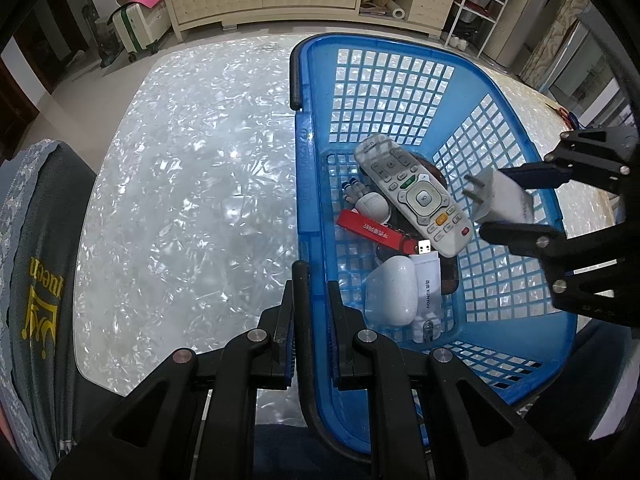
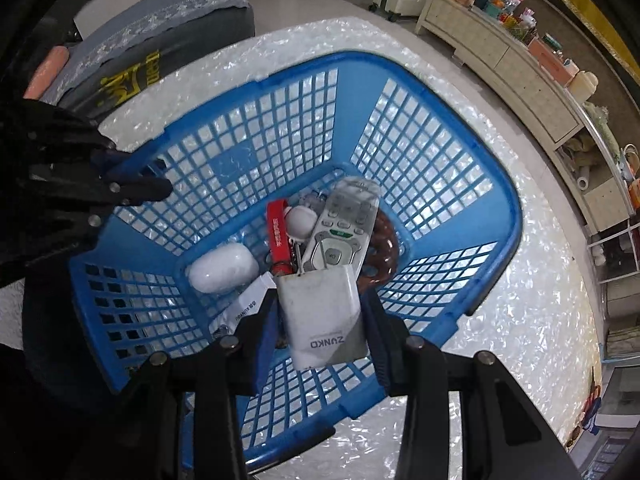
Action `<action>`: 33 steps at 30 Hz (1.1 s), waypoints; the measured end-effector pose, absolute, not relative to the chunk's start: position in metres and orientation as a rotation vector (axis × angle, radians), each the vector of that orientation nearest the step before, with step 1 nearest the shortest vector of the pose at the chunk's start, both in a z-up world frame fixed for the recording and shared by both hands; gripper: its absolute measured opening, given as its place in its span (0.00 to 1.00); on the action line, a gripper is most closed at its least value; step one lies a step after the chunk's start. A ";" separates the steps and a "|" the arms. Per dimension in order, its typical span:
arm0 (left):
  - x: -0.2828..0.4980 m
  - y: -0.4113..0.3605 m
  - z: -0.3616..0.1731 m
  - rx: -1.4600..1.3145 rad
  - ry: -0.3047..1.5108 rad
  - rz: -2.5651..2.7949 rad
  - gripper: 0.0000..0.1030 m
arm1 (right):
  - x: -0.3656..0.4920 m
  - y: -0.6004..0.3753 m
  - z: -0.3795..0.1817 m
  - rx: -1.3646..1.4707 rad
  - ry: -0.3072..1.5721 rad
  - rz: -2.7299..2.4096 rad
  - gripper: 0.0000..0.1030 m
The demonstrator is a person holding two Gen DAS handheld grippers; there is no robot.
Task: Organize rigid objects
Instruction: 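Lower the charger into the basket and open the right gripper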
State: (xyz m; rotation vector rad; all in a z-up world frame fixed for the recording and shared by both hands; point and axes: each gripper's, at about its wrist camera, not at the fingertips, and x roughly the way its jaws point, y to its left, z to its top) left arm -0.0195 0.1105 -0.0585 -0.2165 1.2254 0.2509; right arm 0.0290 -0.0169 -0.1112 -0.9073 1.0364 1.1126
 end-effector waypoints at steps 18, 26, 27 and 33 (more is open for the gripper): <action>-0.020 0.112 -0.059 -0.216 1.227 0.246 0.14 | 0.021 -0.005 -0.132 -0.971 0.995 1.138 0.39; -0.019 0.111 -0.059 -0.212 1.229 0.247 0.14 | 0.022 -0.003 -0.128 -0.933 1.017 1.159 0.60; -0.019 0.110 -0.058 -0.212 1.227 0.247 0.14 | 0.021 -0.003 -0.127 -0.919 1.022 1.170 0.70; -0.019 0.106 -0.056 -0.186 1.227 0.258 0.14 | 0.021 -0.013 -0.110 -0.857 0.991 1.142 1.00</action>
